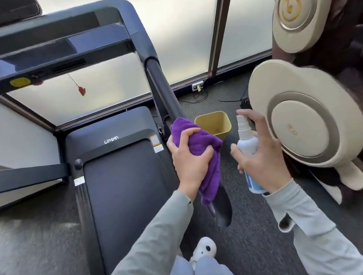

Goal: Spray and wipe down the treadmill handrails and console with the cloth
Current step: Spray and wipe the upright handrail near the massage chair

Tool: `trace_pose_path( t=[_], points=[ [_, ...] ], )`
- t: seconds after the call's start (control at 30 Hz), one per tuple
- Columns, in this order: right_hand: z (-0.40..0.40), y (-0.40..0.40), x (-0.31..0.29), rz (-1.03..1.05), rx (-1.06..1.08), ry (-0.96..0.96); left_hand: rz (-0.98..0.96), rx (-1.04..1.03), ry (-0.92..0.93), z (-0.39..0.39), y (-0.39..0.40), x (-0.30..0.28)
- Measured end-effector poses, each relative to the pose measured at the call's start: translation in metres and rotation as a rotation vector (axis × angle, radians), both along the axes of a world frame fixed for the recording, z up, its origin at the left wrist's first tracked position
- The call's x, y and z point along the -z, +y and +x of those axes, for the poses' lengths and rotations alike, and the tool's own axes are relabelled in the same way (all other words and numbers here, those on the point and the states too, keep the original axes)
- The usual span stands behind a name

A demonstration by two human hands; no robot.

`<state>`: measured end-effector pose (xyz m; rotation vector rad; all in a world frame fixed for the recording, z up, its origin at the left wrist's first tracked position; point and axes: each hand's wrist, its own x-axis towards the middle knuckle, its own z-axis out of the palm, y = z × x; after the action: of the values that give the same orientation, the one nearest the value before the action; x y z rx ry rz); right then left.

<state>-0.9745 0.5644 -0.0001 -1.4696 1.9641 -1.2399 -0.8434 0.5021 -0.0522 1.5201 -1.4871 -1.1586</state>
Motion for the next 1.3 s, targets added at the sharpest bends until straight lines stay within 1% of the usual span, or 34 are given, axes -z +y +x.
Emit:
trace_pose_path(
  t=[0.17, 0.27, 0.33, 0.43, 0.57, 0.67, 0.73, 0.9, 0.97, 1.03, 1.1, 1.17, 1.2, 1.3],
  points=[
    [0.010, -0.005, 0.001, 0.057, -0.058, 0.025, -0.002, -0.014, -0.050, -0.003, -0.050, -0.008],
    [0.013, -0.005, -0.002, 0.040, -0.038, 0.031, 0.017, -0.012, -0.056, -0.002, -0.057, -0.010],
    [0.015, -0.001, -0.001, 0.015, -0.002, 0.019, 0.009, -0.020, -0.009, -0.001, -0.042, -0.008],
    [0.016, 0.014, 0.001, -0.024, 0.051, -0.001, -0.003, -0.023, 0.066, 0.002, 0.005, -0.001],
    [0.015, 0.043, 0.009, -0.064, 0.104, -0.054, 0.016, 0.044, 0.204, 0.012, 0.072, 0.011],
    [0.017, 0.060, 0.014, -0.049, 0.123, -0.062, 0.008, 0.086, 0.226, 0.020, 0.096, 0.018],
    [0.018, 0.064, 0.018, -0.021, 0.124, -0.062, 0.016, 0.079, 0.225, 0.016, 0.087, 0.017],
    [0.015, 0.062, 0.017, 0.001, 0.136, -0.048, 0.004, -0.012, 0.180, 0.006, 0.006, 0.004],
    [0.017, 0.063, 0.015, -0.010, 0.158, -0.061, 0.015, -0.020, 0.163, 0.006, -0.007, 0.002],
    [0.020, 0.068, 0.015, -0.020, 0.176, -0.078, 0.010, -0.026, 0.187, 0.007, 0.005, 0.003],
    [0.022, 0.075, 0.016, -0.024, 0.184, -0.078, 0.000, -0.023, 0.288, 0.009, 0.036, 0.012],
    [0.023, 0.084, 0.020, -0.021, 0.186, -0.071, 0.034, 0.010, 0.402, 0.015, 0.074, 0.027],
    [0.022, 0.090, 0.022, -0.020, 0.188, -0.067, 0.051, 0.032, 0.425, 0.018, 0.091, 0.035],
    [0.019, 0.106, 0.026, -0.010, 0.203, -0.056, 0.050, 0.053, 0.380, 0.024, 0.125, 0.054]
  ],
)
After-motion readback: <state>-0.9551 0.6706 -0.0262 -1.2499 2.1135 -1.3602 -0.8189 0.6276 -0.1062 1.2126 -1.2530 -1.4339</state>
